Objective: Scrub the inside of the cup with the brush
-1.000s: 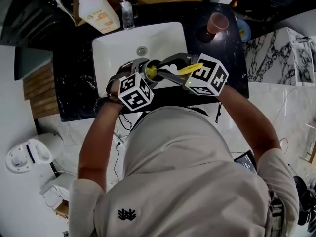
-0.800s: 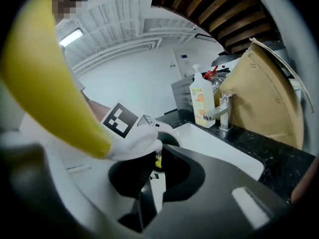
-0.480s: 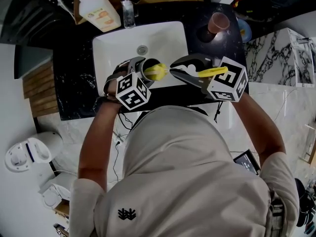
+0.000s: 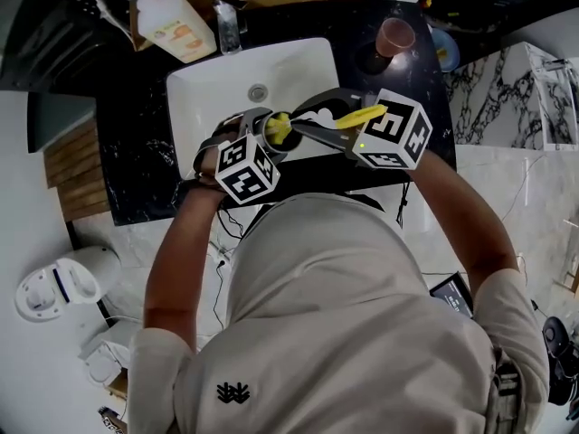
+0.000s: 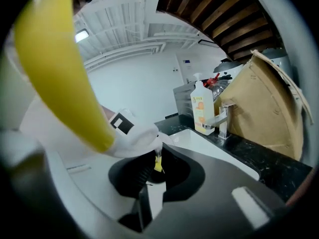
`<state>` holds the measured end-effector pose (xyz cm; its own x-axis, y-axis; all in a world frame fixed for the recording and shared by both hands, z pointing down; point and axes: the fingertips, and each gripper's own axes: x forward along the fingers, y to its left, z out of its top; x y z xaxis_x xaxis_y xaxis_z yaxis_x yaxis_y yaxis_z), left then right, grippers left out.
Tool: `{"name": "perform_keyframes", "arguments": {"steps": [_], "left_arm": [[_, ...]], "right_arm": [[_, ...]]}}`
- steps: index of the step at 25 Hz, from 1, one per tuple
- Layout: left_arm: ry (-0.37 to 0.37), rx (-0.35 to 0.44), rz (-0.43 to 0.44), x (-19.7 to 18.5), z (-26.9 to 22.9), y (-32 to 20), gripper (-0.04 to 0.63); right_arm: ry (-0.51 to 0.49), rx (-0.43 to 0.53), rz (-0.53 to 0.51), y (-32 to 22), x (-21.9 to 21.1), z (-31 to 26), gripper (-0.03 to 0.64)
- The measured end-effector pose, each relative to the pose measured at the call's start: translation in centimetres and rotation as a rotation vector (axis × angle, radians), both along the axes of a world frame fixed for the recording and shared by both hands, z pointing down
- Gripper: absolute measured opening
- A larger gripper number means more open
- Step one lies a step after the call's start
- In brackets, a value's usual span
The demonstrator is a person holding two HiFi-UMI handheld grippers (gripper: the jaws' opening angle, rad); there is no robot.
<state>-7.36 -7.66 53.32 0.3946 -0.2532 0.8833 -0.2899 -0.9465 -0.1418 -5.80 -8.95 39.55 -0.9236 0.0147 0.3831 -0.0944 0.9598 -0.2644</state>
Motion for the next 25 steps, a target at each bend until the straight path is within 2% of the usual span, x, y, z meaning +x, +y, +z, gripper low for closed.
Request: {"name": "perform_keyframes", "arguments": {"steps": [5, 12, 25], "left_arm": [[-0.005, -0.008, 0.008, 0.1, -0.1, 0.4, 0.364], [0.021, -0.011, -0.013, -0.1, -0.4, 0.1, 0.364], [-0.022, -0.043, -0.027, -2.1, 1.1, 0.5, 0.364]], "right_arm": [[0.051, -0.037, -0.056, 0.4, -1.9, 2.2, 0.048], [0.077, -0.069, -0.067, 0.3, -1.9, 3.1, 0.048], [-0.018, -0.115, 0.041, -0.3, 2.9, 0.1, 0.048]]}}
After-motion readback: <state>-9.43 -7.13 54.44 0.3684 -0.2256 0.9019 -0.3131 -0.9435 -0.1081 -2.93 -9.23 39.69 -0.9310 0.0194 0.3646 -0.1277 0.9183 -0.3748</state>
